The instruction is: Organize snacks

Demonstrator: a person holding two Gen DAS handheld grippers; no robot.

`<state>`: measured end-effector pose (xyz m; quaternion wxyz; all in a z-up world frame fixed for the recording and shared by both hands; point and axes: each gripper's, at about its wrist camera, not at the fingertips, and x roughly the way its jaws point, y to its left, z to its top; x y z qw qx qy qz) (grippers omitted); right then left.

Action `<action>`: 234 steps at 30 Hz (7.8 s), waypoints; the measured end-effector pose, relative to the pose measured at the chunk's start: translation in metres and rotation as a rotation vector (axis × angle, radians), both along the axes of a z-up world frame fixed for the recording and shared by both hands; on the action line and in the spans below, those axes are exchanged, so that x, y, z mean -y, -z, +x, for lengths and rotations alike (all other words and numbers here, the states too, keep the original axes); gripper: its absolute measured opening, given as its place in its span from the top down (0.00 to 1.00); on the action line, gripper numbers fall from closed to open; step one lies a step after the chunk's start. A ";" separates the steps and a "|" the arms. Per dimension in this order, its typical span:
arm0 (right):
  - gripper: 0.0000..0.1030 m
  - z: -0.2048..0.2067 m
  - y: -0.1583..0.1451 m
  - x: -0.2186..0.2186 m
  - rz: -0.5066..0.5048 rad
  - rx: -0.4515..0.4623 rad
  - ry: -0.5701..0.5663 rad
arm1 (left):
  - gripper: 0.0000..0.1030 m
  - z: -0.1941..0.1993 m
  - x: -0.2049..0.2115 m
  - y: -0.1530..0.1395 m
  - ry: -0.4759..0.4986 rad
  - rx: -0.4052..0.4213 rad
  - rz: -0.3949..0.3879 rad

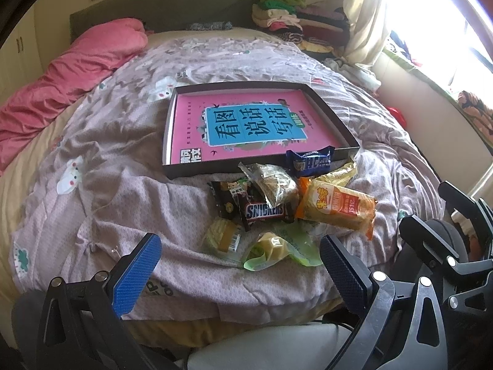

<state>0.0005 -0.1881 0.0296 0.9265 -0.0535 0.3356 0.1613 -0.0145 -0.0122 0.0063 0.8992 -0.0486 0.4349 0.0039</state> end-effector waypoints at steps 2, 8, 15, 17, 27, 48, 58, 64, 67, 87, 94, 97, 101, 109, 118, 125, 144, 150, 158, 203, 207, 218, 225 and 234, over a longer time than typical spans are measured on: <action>0.00 0.000 0.000 0.000 0.001 0.001 0.000 | 0.01 0.000 -0.001 0.000 0.000 -0.001 0.001; 0.00 0.000 0.000 0.000 0.000 0.000 0.000 | 0.01 0.000 -0.003 0.003 0.000 -0.012 -0.005; 0.00 0.001 0.001 0.000 -0.002 -0.008 -0.001 | 0.01 0.000 -0.009 0.011 -0.001 -0.056 -0.038; 0.00 0.002 0.002 0.001 -0.005 -0.012 -0.001 | 0.01 0.001 -0.010 0.014 0.004 -0.067 -0.048; 0.00 0.031 0.012 0.004 -0.047 -0.073 -0.015 | 0.01 0.018 0.008 0.043 0.114 -0.163 -0.104; 0.09 0.078 0.054 -0.039 -0.290 -0.157 -0.379 | 0.11 0.039 -0.001 0.066 0.160 -0.216 -0.236; 0.61 0.076 0.069 -0.047 -0.334 -0.169 -0.440 | 0.35 0.052 0.010 0.071 0.162 -0.252 -0.217; 0.67 0.078 0.065 -0.039 -0.297 -0.164 -0.422 | 0.39 0.058 0.019 0.076 0.155 -0.276 -0.197; 0.67 0.080 0.062 -0.036 -0.269 -0.165 -0.409 | 0.40 0.061 0.020 0.081 0.142 -0.289 -0.197; 0.67 0.069 0.034 -0.017 0.050 -0.141 -0.289 | 0.57 0.060 0.010 0.081 0.133 -0.289 -0.266; 0.67 0.069 0.028 -0.009 0.106 -0.107 -0.266 | 0.57 0.045 -0.004 0.057 0.113 -0.228 -0.282; 0.67 0.069 0.025 -0.005 0.121 -0.088 -0.253 | 0.57 0.042 -0.007 0.046 0.106 -0.190 -0.276; 0.67 0.071 0.025 -0.003 0.135 -0.078 -0.238 | 0.57 0.038 -0.014 0.034 0.089 -0.137 -0.284; 0.67 0.076 0.024 0.003 0.168 -0.058 -0.200 | 0.57 0.041 -0.030 0.018 0.036 -0.061 -0.265; 0.67 0.081 0.026 0.002 0.180 -0.034 -0.196 | 0.57 0.055 -0.049 0.007 -0.024 0.009 -0.262; 0.67 0.086 0.025 0.003 0.186 -0.014 -0.186 | 0.57 0.070 -0.060 0.005 -0.060 0.037 -0.254; 0.67 0.114 0.027 0.019 0.232 0.019 -0.090 | 0.57 0.125 -0.077 0.019 -0.131 0.072 -0.242; 0.67 0.129 0.025 0.025 0.232 0.037 -0.045 | 0.57 0.137 -0.078 0.029 -0.131 0.064 -0.235; 0.67 0.146 0.027 0.027 0.224 0.039 -0.002 | 0.57 0.148 -0.081 0.041 -0.129 0.054 -0.223; 0.66 0.202 0.078 0.000 0.132 -0.130 0.026 | 0.57 0.163 -0.076 0.066 -0.060 0.021 -0.165; 0.66 0.202 0.080 -0.001 0.124 -0.144 0.024 | 0.57 0.163 -0.074 0.066 -0.054 0.019 -0.159; 0.66 0.202 0.082 0.002 0.133 -0.153 0.037 | 0.55 0.163 -0.072 0.067 -0.046 0.015 -0.155; 0.65 0.201 0.077 0.005 0.148 -0.142 0.036 | 0.54 0.163 -0.072 0.066 -0.046 0.015 -0.160; 0.61 0.189 0.064 0.011 0.172 -0.094 0.028 | 0.53 0.161 -0.077 0.064 -0.054 0.025 -0.195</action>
